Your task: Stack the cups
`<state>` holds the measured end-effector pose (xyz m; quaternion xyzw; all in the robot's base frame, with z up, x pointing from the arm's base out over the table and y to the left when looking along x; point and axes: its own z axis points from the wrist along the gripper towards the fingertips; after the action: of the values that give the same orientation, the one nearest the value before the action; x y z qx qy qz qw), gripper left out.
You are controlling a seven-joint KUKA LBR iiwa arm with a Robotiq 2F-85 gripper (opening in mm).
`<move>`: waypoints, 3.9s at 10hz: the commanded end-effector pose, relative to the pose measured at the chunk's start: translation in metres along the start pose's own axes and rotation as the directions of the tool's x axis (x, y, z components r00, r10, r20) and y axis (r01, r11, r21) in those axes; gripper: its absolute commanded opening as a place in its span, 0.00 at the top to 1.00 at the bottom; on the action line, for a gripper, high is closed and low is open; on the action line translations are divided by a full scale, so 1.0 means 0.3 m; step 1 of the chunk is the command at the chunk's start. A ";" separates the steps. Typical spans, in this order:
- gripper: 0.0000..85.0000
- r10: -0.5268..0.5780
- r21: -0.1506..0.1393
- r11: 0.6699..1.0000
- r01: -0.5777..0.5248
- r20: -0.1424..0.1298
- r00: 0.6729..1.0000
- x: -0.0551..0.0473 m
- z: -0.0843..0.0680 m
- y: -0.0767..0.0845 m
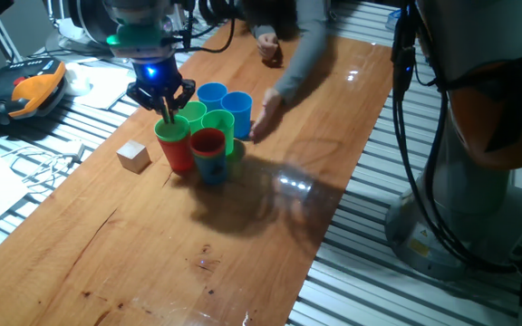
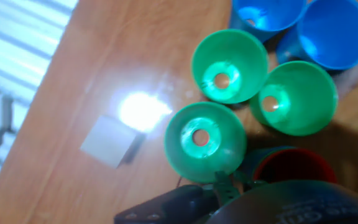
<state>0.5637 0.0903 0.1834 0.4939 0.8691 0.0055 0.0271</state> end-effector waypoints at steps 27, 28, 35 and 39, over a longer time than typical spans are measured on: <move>1.00 0.128 0.044 0.991 -0.127 -0.010 0.992 -0.022 -0.038 0.014; 1.00 0.187 0.040 0.982 -0.185 -0.070 0.980 -0.022 -0.038 0.014; 1.00 0.227 0.015 0.974 -0.227 -0.002 0.974 -0.022 -0.038 0.014; 1.00 0.203 0.108 0.972 -0.207 0.044 0.978 -0.031 -0.041 0.013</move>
<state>0.5723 0.0820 0.1980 0.5819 0.8117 -0.0486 0.0146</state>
